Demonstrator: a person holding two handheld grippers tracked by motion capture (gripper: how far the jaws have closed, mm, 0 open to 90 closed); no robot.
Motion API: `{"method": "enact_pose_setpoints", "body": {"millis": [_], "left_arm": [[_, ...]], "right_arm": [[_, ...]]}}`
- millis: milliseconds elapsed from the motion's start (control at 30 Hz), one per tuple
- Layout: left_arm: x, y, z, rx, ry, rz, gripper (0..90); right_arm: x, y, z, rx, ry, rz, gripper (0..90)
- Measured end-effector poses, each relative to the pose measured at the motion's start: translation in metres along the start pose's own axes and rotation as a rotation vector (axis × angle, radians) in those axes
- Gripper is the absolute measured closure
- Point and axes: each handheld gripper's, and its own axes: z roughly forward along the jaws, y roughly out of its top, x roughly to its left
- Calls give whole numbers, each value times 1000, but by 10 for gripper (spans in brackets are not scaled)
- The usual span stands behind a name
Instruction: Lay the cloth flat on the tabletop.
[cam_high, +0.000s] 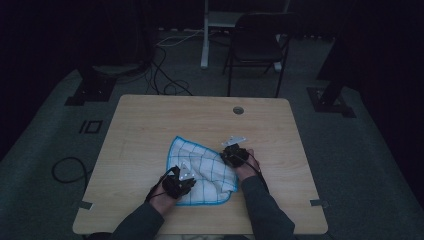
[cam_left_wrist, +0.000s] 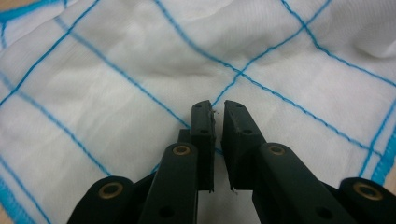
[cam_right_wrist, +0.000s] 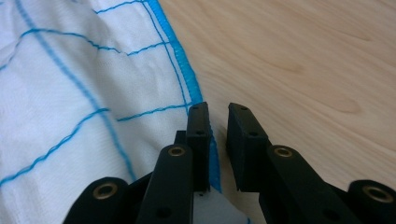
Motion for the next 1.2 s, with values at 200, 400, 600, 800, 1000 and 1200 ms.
{"method": "enact_pose_setpoints", "body": {"millis": [200,400,600,800,1000,1200], "left_arm": [[2,-5,-4,-6,-1,6,832],[1,-8,-7,-1,5,20,833],[2,-11,-9,-5,0,12,834],[1,-11,-9,-10,9,9,838],[4,-12,-8,-15,-2,-10,804],[15,-2,-11,-52,29,-19,744]], "right_arm": [[-22,-2,-1,10,-29,18,801],[-35,-2,-1,18,-51,31,809],[-51,1,2,31,-71,51,811],[-56,8,8,37,-78,49,809],[-49,8,0,5,-43,96,749],[-22,0,-32,-52,1,77,668]]}}
